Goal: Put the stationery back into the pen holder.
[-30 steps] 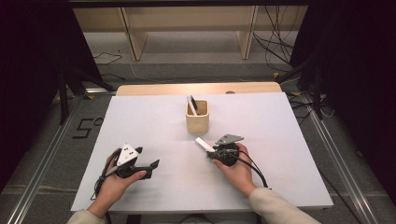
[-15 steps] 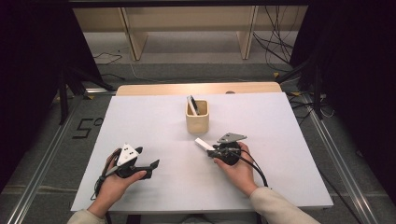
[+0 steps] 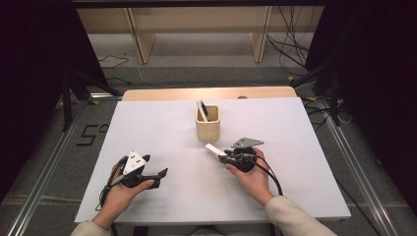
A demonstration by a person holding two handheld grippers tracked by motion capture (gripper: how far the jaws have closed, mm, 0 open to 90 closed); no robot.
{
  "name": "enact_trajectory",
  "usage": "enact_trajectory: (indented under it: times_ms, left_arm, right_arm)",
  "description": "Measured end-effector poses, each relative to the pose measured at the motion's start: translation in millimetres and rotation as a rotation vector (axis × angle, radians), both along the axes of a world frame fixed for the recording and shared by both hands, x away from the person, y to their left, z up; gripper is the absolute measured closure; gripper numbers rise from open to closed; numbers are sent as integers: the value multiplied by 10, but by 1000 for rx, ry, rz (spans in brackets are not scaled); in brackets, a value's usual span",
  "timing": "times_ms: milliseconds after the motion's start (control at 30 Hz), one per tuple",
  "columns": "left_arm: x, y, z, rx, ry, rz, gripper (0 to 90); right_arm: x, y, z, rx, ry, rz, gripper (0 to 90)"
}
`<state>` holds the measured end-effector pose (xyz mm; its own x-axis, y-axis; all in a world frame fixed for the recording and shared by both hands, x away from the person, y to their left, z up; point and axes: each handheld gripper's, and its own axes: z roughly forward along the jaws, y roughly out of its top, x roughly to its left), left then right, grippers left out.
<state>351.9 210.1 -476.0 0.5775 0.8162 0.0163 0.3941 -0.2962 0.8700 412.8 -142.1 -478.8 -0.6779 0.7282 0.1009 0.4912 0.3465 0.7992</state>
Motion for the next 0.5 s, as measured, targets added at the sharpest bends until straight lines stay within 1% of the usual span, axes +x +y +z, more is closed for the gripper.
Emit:
enact_trajectory:
  times_ms: [67,133,233,300,400,500]
  left_arm:
    - [0,-2,-1,0,2,0,178]
    - [2,-2,-3,1,1,-1,178]
    - [-1,-1,0,1,-1,-3,179]
    - [-2,-3,0,0,-1,-6,183]
    - [-3,-11,1,9,-1,-18,185]
    - [-10,-33,6,14,-3,-38,185]
  right_arm:
    - [-8,-2,9,2,-4,11,658]
    - [-22,-3,23,9,5,24,658]
    - [-25,-11,37,35,36,41,658]
    - [-34,-14,53,48,47,57,658]
    - [-61,-12,89,59,59,92,659]
    - [-94,8,138,59,68,147,658]
